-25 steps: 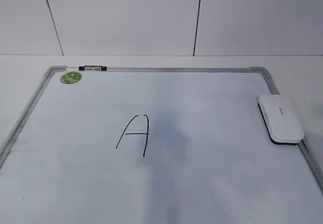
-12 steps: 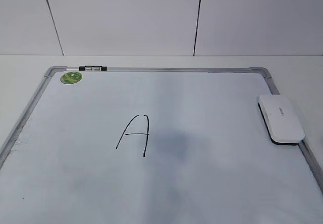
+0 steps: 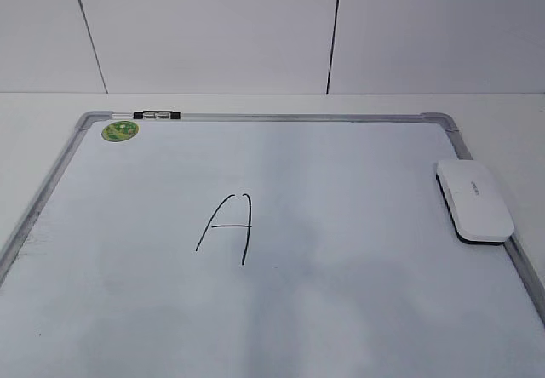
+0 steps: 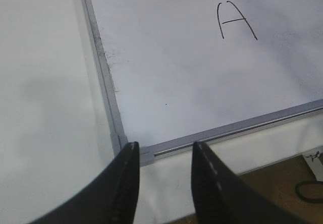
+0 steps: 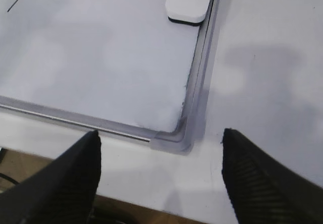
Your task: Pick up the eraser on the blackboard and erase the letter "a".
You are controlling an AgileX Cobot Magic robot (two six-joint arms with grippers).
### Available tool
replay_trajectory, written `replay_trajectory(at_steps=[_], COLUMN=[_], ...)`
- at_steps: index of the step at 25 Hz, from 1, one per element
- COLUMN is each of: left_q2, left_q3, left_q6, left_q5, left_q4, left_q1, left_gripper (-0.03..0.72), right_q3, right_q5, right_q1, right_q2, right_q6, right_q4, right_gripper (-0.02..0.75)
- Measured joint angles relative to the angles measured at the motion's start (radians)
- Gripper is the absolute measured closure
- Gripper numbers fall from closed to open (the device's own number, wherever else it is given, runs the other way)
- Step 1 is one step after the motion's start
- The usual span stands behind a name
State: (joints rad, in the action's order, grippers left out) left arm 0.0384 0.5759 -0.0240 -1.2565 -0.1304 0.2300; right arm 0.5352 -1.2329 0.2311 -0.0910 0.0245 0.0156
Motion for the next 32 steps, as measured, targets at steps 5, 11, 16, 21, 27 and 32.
replay_trajectory(at_steps=[5,11,16,21,27,32], left_q2=[-0.001,-0.001,-0.001,-0.001,-0.001,-0.011], left_q3=[-0.032,-0.067,-0.067,-0.067,-0.067,-0.067], left_q6=[-0.02,-0.036,-0.036,-0.036,-0.036,-0.038], left_q5=[0.053,0.13,0.148,0.148,0.148,0.15], left_q4=[0.01,0.012,0.012,0.012,0.012,0.012], left_q1=[0.0,0.0,0.0,0.0,0.0,0.0], left_gripper=[0.422,0.426,0.436,0.442,0.443,0.443], right_q3=[-0.032,-0.034,-0.034,-0.034,-0.034,-0.035], right_q5=[0.071,0.079,0.081,0.081,0.083,0.085], right_q1=[0.0,0.0,0.0,0.0,0.0,0.0], right_q2=[0.002,0.002,0.002,0.002,0.004,0.068], right_q6=[0.02,0.025,0.025,0.025,0.025,0.025], right_q4=[-0.006,-0.007,-0.007,-0.007,-0.007,-0.007], right_gripper=[0.145,0.145,0.145,0.145,0.145,0.145])
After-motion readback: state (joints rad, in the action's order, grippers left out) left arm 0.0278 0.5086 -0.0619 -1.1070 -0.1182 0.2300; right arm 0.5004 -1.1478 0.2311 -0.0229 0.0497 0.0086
